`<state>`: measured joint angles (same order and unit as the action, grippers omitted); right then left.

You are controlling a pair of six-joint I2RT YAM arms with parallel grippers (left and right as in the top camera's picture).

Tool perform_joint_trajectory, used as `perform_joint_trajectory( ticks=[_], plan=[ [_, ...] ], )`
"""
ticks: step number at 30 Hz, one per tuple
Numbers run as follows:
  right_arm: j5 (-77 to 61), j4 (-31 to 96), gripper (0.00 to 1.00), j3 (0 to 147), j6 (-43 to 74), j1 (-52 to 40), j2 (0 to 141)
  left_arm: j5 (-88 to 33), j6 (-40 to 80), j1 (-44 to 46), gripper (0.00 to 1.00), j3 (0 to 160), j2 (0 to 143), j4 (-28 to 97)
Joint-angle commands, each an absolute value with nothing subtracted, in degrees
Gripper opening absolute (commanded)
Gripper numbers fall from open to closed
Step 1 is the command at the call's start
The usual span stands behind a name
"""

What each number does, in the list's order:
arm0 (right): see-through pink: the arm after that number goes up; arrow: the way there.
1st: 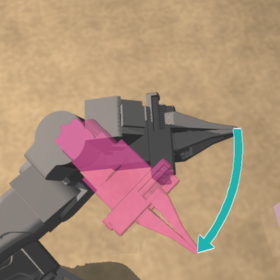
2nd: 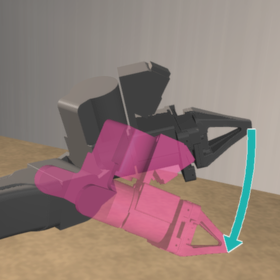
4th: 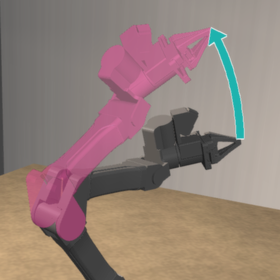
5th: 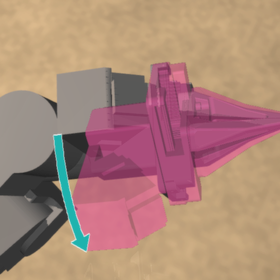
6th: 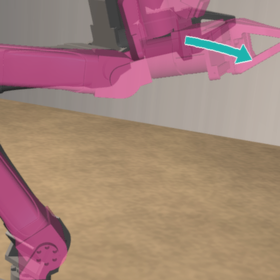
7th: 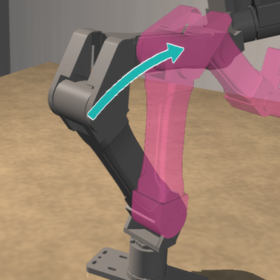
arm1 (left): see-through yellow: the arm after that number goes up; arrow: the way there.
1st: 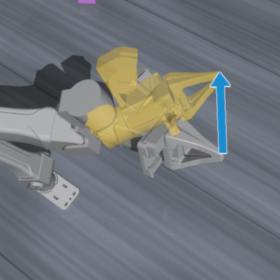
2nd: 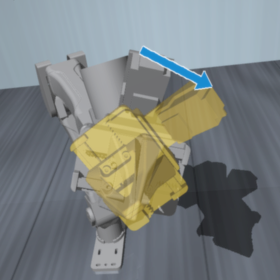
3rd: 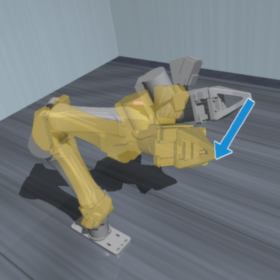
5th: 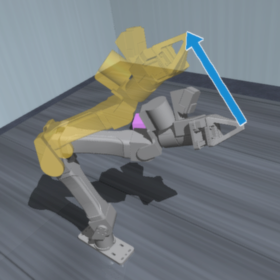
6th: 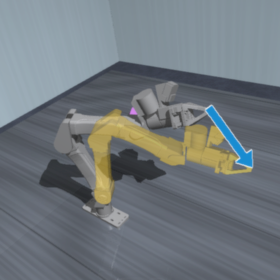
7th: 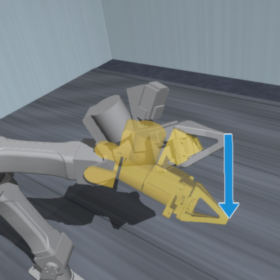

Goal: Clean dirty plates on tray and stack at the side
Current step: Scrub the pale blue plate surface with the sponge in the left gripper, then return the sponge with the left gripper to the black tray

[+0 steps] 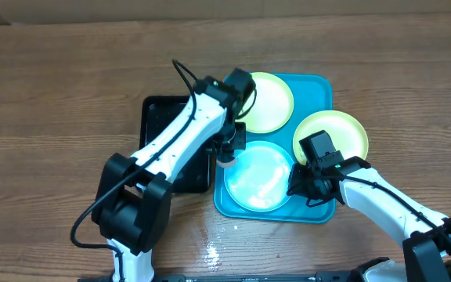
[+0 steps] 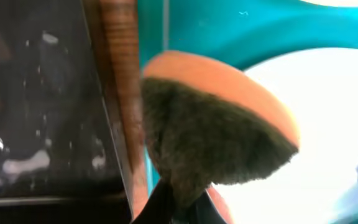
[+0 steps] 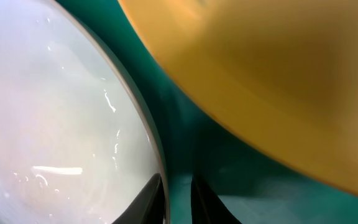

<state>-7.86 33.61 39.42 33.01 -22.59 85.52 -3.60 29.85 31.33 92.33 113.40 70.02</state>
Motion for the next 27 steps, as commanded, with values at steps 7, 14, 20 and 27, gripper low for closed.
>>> perform_joint_trajectory(
  ticks=[7,14,20,27],
  plan=[
    [-6.0,33.9,0.17,39.5,33.1,-22.3,85.8,2.7,26.8,26.9,0.04,100.9,111.9,78.4],
    [-6.0,33.9,0.17,39.5,33.1,-22.3,85.8,10.7,28.6,20.3,0.04,92.5,112.0,75.7],
    [-6.0,33.3,0.17,39.5,33.0,-22.3,85.8,3.3,26.3,15.2,0.27,83.5,112.0,68.2],
    [-6.1,33.4,0.18,39.5,33.0,-22.3,85.8,2.9,25.4,14.5,0.51,84.3,110.8,69.4]
  ],
)
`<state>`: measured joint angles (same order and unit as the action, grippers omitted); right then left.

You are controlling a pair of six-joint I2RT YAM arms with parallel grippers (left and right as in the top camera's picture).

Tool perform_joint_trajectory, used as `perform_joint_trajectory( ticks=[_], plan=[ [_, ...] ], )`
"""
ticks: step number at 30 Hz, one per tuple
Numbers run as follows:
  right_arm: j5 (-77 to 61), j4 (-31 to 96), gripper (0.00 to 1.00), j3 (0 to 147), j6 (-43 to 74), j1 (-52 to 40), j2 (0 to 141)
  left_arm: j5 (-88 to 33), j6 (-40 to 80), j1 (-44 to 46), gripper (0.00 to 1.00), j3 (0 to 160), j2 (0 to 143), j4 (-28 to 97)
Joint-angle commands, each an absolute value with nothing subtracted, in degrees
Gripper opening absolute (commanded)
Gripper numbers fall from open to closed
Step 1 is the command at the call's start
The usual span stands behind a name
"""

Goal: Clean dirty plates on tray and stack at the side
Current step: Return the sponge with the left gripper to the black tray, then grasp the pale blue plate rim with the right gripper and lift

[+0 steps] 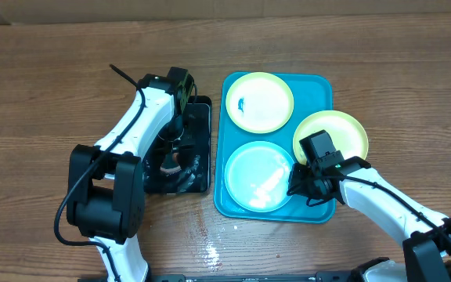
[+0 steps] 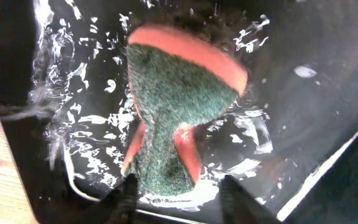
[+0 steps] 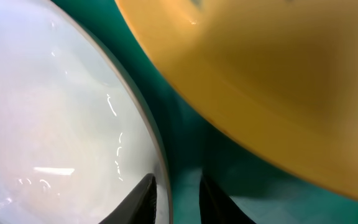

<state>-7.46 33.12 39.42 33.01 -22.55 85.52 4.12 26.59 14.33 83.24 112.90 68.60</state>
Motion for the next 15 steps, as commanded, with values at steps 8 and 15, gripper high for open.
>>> perform_joint_trajectory(
  ticks=[8,15],
  plan=[
    [-6.8,41.8,0.04,46.3,33.0,-22.3,85.2,2.9,25.4,13.6,1.0,91.9,100.9,75.4],
    [-3.8,53.6,0.04,63.8,26.2,-25.0,84.8,3.3,25.3,11.9,1.0,99.9,88.9,77.1]
  ],
)
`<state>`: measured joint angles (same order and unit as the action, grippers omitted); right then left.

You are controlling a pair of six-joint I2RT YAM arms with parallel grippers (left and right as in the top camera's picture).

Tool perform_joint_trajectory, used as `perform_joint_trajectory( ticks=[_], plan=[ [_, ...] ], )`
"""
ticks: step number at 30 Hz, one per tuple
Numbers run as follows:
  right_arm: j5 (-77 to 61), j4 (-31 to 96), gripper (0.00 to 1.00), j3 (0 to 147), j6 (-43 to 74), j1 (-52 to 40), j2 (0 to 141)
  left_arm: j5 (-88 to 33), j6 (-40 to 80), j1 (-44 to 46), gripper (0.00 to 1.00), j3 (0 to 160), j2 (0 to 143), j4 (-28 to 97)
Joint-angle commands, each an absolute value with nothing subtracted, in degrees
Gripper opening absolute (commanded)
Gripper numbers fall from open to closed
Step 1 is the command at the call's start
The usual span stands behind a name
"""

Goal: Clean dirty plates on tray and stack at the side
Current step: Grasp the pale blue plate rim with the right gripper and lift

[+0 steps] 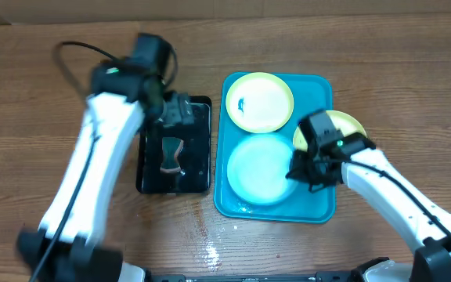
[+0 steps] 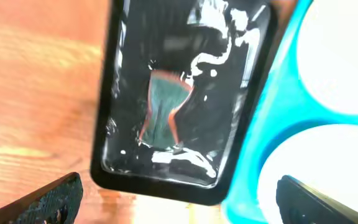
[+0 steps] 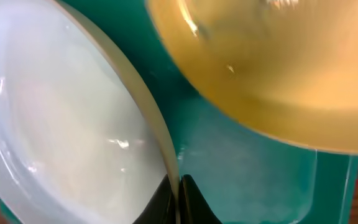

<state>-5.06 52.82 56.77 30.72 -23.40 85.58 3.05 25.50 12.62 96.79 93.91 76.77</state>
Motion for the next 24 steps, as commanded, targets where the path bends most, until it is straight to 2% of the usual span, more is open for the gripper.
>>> perform_joint_trajectory(
  ticks=[1,7,16,24],
  plan=[
    [-3.6,54.3,0.04,66.3,25.1,-25.6,84.8,3.8,25.2,11.9,1.0,100.5,87.1,76.9],
    [2.2,48.3,0.04,73.1,25.0,-32.0,84.9,6.2,25.3,11.9,1.0,100.7,80.9,76.7],
    [22.7,33.5,0.04,73.1,25.0,-45.7,90.1,6.2,25.3,11.9,1.0,100.5,80.6,78.5],
    [32.6,27.0,0.04,73.1,20.5,-50.3,95.3,6.2,25.3,11.9,1.0,100.5,80.6,78.7]
  ],
)
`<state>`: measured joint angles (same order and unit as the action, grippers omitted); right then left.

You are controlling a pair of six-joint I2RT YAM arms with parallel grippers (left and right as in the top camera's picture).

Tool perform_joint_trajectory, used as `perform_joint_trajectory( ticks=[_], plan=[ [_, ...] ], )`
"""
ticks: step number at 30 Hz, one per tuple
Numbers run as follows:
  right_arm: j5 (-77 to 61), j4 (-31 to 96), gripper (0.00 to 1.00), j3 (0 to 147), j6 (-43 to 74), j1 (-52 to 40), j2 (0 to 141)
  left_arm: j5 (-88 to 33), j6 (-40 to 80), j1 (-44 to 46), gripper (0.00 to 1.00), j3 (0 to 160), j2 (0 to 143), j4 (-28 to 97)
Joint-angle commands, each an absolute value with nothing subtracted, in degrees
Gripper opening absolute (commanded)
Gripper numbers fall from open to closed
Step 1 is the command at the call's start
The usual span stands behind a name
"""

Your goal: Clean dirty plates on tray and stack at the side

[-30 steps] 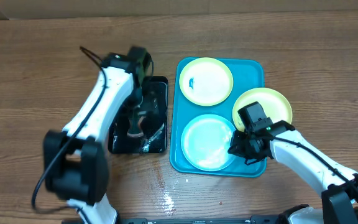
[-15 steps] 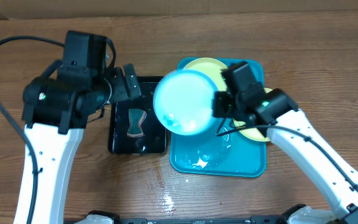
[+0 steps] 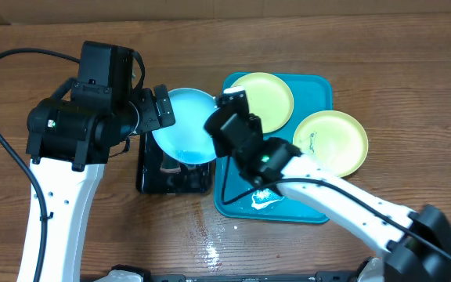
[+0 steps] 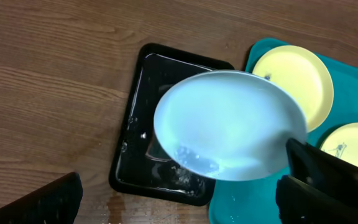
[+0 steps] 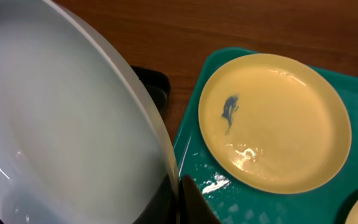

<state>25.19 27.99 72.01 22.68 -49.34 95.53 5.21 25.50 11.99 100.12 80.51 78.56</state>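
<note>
My right gripper [image 3: 212,135] is shut on the rim of a light blue plate [image 3: 182,125], its fingers pinching the edge [image 5: 178,193]. The plate hangs tilted over the black water basin [image 3: 153,178]. A yellow plate with a blue stain [image 3: 263,102] lies at the back of the teal tray [image 3: 237,196]. A second yellow plate [image 3: 331,141] rests across the tray's right edge. My left gripper [image 3: 153,110] stands wide open, high above the basin [image 4: 145,93], with nothing between its fingers [image 4: 45,199]. The sponge is hidden under the blue plate [image 4: 229,124].
A wet patch [image 3: 265,200] glistens on the tray's front half where the blue plate lay. Water drops mark the wooden table [image 3: 214,251] in front of the tray. The left arm's black cable [image 3: 6,63] loops over the table's left side.
The blue plate was tilted up on the tray with my right gripper shut on its rim; it is now off the tray, over the basin. My open left gripper has risen higher.
My left gripper held the sponge beside the blue plate on the tray while the right fingers straddled the plate's rim. Then the sponge was in the basin's water, let go. After that the right gripper pinched the rim, and now holds the plate over the basin.
</note>
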Motion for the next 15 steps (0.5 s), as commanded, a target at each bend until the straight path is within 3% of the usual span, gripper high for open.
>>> perform_joint_trajectory(
  ticks=[1,15],
  plan=[
    [34.3,26.8,0.04,73.1,20.5,-50.6,95.3,6.2,25.3,11.9,1.0,100.5,80.6,78.7],
    [52.6,24.0,0.04,73.2,10.4,-58.8,95.2,6.1,25.3,11.9,1.0,100.5,80.6,78.7]
  ],
)
